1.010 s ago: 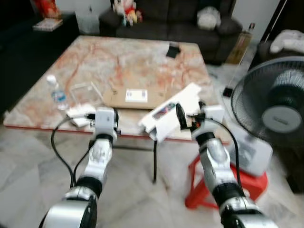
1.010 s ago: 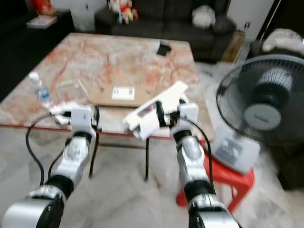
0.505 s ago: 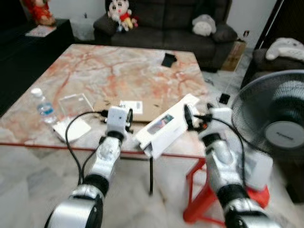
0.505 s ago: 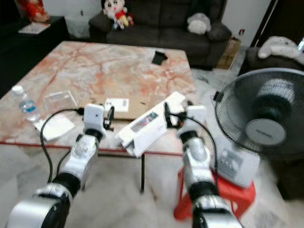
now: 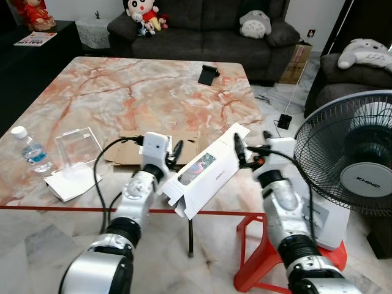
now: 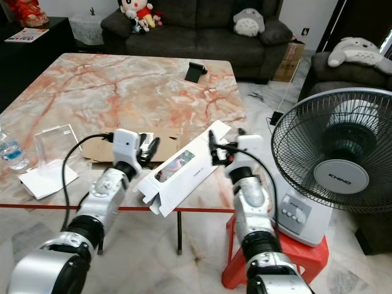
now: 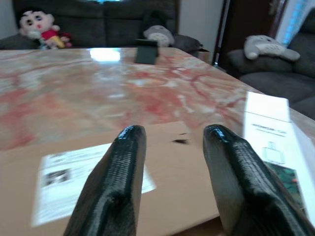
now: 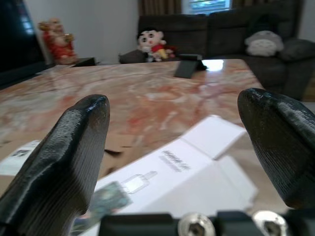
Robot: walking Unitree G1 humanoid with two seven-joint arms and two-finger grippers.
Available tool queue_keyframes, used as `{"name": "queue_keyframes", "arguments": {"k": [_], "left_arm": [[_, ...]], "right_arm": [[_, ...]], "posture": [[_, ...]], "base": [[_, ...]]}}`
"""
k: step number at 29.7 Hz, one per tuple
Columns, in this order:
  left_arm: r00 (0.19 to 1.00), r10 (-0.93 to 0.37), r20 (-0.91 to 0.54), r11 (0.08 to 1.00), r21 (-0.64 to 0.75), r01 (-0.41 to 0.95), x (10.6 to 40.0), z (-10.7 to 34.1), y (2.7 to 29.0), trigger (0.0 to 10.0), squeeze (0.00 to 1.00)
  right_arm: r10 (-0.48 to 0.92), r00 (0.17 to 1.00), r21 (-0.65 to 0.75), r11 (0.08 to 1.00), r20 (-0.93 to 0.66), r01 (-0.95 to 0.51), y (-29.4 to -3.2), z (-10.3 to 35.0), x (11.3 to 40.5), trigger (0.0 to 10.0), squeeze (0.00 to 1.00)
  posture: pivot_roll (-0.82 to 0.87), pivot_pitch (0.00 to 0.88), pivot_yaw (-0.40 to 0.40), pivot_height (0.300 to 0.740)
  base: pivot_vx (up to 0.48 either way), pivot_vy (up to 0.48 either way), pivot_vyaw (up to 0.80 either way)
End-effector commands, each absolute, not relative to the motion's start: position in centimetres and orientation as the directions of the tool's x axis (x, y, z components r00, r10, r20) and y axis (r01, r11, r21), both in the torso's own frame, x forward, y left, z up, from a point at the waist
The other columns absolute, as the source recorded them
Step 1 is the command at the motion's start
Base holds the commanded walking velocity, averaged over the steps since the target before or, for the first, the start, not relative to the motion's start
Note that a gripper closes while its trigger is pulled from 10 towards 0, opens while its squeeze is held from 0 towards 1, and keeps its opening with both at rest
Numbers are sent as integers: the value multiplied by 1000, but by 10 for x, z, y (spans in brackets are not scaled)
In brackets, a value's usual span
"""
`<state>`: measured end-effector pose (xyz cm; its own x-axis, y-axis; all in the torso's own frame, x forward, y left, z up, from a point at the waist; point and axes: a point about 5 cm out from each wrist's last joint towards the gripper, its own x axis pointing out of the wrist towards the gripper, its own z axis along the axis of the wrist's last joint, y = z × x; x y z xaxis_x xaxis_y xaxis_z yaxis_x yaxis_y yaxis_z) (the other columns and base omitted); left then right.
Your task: Picking trash to rubbish bin
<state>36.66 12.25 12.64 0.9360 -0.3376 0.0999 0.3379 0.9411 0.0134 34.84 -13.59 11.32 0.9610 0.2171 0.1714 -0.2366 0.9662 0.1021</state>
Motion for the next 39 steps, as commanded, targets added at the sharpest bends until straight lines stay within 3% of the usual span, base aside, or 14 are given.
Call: {"name": "queue_keyframes", "arguments": {"k": [1,5,12,15,16,24,34,39], "left_arm": [[925,-356,132,934,9,358,370,138,120,10000,1000],[888,-446,112,881,-118,458,371,137,128,10000,1000],[854,-516,63,841,-156,519,373,135,139,10000,1000],[837,-547,-23,832,-127,541,371,125,138,10000,1000],[826,-562,-37,822,-136,553,370,123,136,10000,0],[748,-653,-118,752,-215,623,365,110,122,10000,0],[735,-662,-148,742,-267,615,364,103,115,10000,0],[712,-677,-184,732,-262,629,362,99,114,10000,0]], "right_arm": [[208,962,101,968,178,-229,-139,117,351,10000,0],[217,963,95,968,159,-234,-137,113,349,10000,0],[223,963,87,967,148,-237,-136,111,349,10000,0],[220,965,81,969,142,-232,-137,110,349,10000,0],[219,966,80,969,140,-232,-137,110,349,10000,0],[228,967,59,970,115,-236,-138,104,345,10000,0],[176,982,23,984,62,-178,-148,95,343,10000,0],[123,992,-65,990,-17,-124,-158,85,342,10000,0]], "posture": [[-78,0,-39,740],[-83,0,-37,740],[-79,0,-38,740],[-76,0,-45,740],[-74,0,-47,740],[-85,0,-50,740],[-96,0,-53,740],[-103,1,-54,740]], "base": [[0,0,0],[0,0,0],[0,0,0],[0,0,0],[0,0,0],[0,0,0],[0,0,0],[0,0,0]]}}
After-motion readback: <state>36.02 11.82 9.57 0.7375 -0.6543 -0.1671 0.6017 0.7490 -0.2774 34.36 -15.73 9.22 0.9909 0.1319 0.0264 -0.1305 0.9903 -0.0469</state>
